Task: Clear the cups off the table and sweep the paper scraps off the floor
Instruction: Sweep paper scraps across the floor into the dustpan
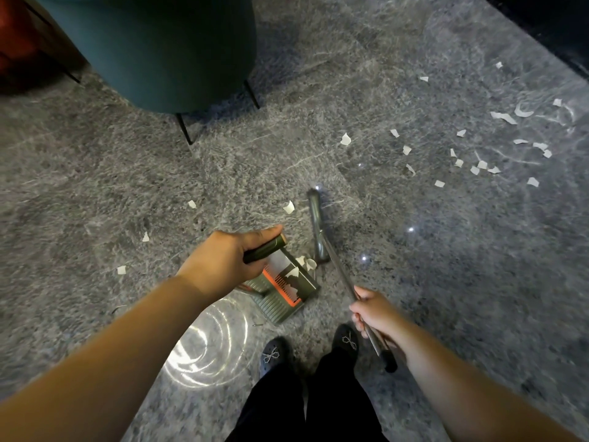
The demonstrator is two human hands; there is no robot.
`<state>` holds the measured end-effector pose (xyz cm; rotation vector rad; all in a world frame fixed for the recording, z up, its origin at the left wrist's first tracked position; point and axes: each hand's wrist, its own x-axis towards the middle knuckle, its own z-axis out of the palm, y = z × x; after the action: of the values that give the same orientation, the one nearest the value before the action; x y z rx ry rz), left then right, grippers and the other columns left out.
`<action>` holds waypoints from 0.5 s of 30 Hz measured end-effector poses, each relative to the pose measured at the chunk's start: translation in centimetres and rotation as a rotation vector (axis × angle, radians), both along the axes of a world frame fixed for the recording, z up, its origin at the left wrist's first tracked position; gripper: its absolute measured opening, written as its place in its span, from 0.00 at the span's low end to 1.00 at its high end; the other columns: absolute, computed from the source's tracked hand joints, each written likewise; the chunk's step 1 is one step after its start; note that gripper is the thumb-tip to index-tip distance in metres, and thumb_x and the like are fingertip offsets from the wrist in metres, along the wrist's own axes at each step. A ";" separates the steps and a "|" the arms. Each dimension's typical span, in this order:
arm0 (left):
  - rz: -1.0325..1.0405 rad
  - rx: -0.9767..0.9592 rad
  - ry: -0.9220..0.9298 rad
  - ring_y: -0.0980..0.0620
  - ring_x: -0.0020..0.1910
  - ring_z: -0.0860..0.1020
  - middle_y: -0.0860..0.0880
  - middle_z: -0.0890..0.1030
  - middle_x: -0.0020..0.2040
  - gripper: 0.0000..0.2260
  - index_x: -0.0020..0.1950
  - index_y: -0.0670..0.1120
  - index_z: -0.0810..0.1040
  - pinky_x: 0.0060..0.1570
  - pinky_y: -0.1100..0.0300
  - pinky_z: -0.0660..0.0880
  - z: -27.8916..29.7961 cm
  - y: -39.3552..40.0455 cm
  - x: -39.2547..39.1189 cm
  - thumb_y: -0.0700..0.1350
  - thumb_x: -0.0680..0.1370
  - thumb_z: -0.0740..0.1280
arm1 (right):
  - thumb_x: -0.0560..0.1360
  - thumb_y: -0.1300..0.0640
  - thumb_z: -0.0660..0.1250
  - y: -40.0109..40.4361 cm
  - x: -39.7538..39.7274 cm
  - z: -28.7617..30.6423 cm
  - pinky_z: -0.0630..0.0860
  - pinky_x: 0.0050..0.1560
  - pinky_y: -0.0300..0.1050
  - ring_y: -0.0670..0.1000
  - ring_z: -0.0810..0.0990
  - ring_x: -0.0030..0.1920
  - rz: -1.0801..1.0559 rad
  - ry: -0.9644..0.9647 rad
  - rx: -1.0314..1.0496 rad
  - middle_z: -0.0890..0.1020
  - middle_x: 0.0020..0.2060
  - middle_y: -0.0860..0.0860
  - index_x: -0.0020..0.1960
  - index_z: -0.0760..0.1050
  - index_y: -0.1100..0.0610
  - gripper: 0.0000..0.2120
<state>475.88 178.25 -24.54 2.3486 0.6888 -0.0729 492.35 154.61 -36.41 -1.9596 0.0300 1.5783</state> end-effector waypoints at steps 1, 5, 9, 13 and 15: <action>-0.005 0.001 -0.004 0.59 0.38 0.80 0.56 0.84 0.44 0.37 0.56 0.86 0.55 0.40 0.65 0.76 -0.1 0.0 0.0 0.47 0.73 0.72 | 0.79 0.67 0.56 0.3 -0.1 -0.7 0.69 0.23 0.40 0.48 0.70 0.24 -0.017 0.032 -0.005 0.72 0.28 0.53 0.76 0.57 0.49 0.29; 0.012 -0.042 -0.023 0.60 0.38 0.79 0.59 0.83 0.45 0.34 0.58 0.83 0.61 0.42 0.64 0.77 -0.1 0.3 -0.2 0.46 0.73 0.73 | 0.80 0.66 0.53 0.7 -0.3 -3.1 0.66 0.23 0.37 0.48 0.68 0.22 -0.215 0.222 -0.074 0.69 0.27 0.53 0.66 0.63 0.42 0.23; 0.009 -0.041 -0.018 0.62 0.38 0.79 0.58 0.84 0.46 0.34 0.60 0.81 0.62 0.43 0.63 0.78 -0.3 0.7 -0.4 0.46 0.73 0.73 | 0.81 0.64 0.49 0.3 -0.8 -3.5 0.60 0.20 0.31 0.45 0.62 0.18 -0.255 0.218 -0.123 0.63 0.23 0.49 0.63 0.64 0.41 0.20; 0.018 -0.029 -0.012 0.58 0.37 0.80 0.56 0.84 0.45 0.34 0.59 0.82 0.61 0.42 0.63 0.77 -0.2 0.7 0.0 0.46 0.73 0.73 | 0.83 0.58 0.50 -0.4 -2.6 -2.5 0.58 0.21 0.30 0.44 0.61 0.16 -0.152 0.178 -0.169 0.62 0.19 0.47 0.52 0.66 0.51 0.07; 0.020 -0.013 0.008 0.56 0.37 0.80 0.54 0.84 0.44 0.34 0.59 0.83 0.59 0.43 0.57 0.79 0.1 0.5 0.3 0.47 0.73 0.73 | 0.83 0.58 0.51 -1.1 -3.2 -1.8 0.58 0.22 0.29 0.44 0.60 0.16 -0.121 0.177 -0.158 0.61 0.20 0.49 0.48 0.65 0.54 0.07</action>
<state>476.22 178.80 -24.44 2.3303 0.7133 -0.0778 489.17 153.47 -38.17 -1.8892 0.3486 1.7076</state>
